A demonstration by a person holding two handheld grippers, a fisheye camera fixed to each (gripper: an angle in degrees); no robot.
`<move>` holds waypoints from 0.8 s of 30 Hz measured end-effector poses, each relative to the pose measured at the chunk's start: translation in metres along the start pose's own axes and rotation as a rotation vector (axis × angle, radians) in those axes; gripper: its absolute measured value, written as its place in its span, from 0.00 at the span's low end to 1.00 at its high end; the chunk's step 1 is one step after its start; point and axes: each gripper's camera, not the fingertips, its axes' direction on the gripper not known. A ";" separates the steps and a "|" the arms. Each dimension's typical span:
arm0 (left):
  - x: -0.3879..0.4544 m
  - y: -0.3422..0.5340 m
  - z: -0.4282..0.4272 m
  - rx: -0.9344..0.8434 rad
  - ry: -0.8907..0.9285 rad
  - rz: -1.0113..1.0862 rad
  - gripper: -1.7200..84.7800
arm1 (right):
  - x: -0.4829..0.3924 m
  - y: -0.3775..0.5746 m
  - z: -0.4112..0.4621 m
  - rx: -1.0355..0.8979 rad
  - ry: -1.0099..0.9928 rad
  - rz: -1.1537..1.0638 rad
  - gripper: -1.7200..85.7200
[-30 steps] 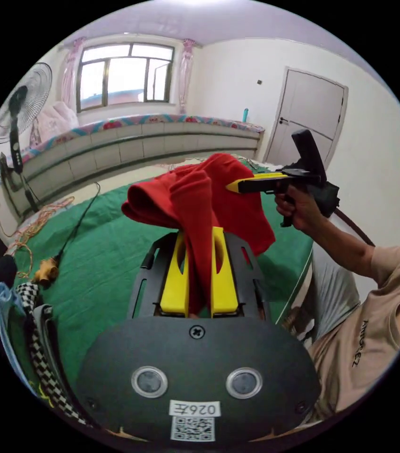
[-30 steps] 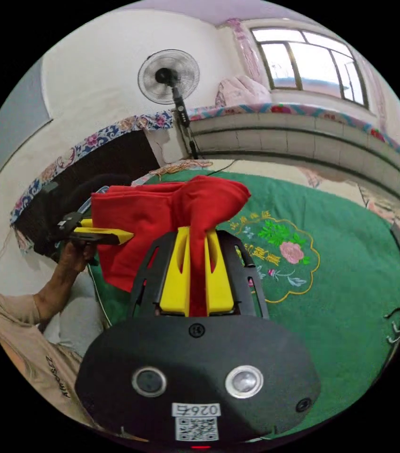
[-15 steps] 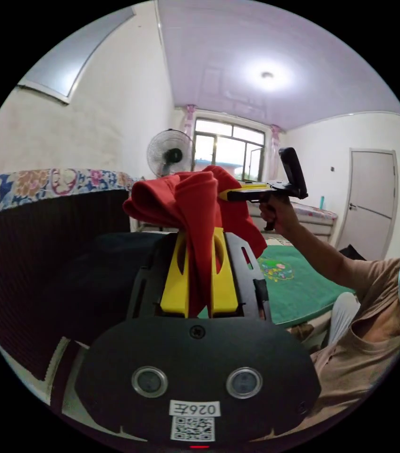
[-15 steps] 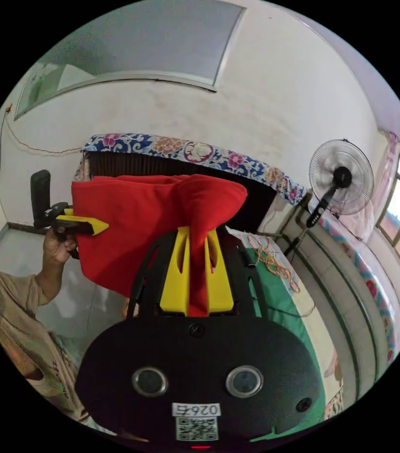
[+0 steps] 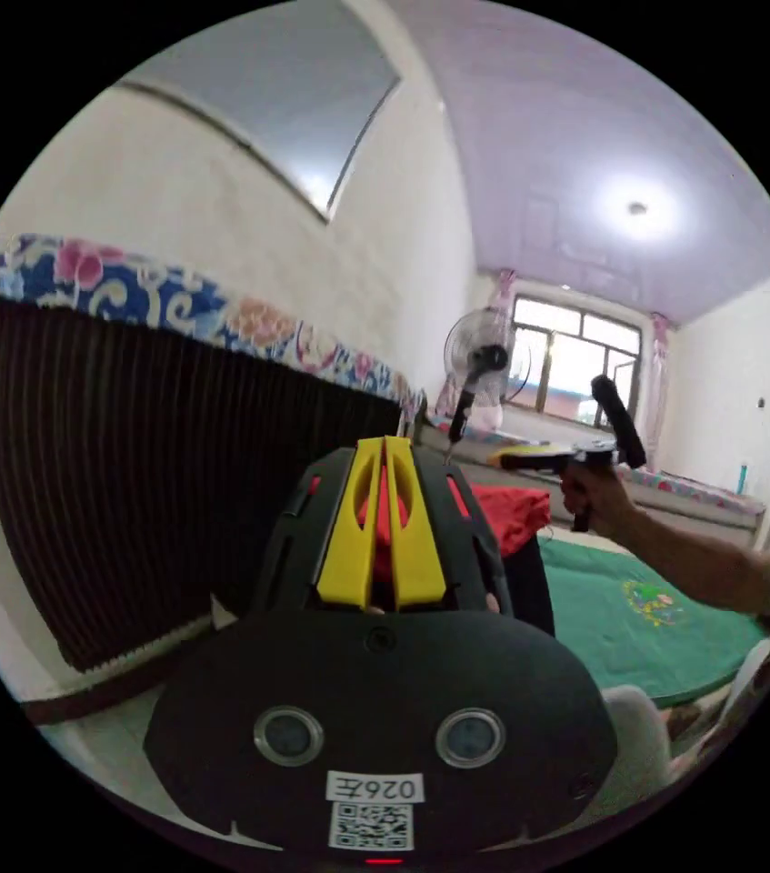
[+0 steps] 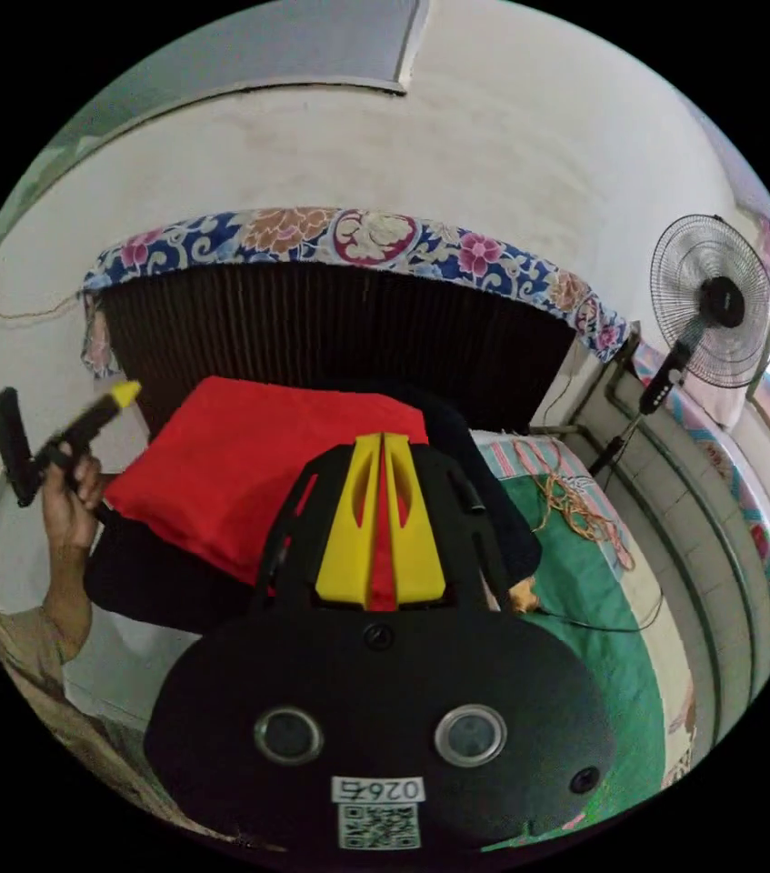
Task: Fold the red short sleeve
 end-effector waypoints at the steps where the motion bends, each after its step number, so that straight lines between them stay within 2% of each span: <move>1: 0.018 0.011 -0.005 0.088 0.006 0.080 0.01 | -0.005 0.005 0.003 -0.022 0.033 -0.024 0.01; 3: 0.040 0.021 0.010 0.024 0.032 0.200 0.01 | -0.021 0.028 0.020 -0.161 0.134 -0.121 0.01; 5: 0.054 0.035 0.057 -0.315 0.063 0.230 0.01 | -0.031 0.046 0.009 -0.095 0.235 -0.125 0.01; 7: 0.061 0.046 0.067 -0.460 0.076 0.201 0.01 | -0.038 0.055 -0.010 -0.083 0.375 -0.093 0.01; 9: 0.079 0.053 0.038 -0.350 0.054 0.218 0.01 | -0.040 0.071 -0.049 -0.052 0.411 -0.081 0.01; 12: 0.135 0.065 -0.019 -0.093 0.020 0.345 0.01 | -0.026 0.106 -0.121 0.066 0.329 -0.005 0.01; 14: 0.190 0.079 -0.046 0.075 0.085 0.450 0.01 | -0.009 0.134 -0.165 0.115 0.250 0.070 0.00; 16: 0.231 0.089 -0.049 0.119 0.183 0.486 0.01 | 0.011 0.168 -0.208 0.148 0.192 0.142 0.00; 19: 0.304 0.106 -0.029 0.062 0.393 0.532 0.01 | 0.044 0.236 -0.280 0.180 0.203 0.257 0.00; 24: 0.448 0.150 0.024 -0.087 0.695 0.609 0.02 | 0.091 0.382 -0.405 0.076 0.394 0.356 0.00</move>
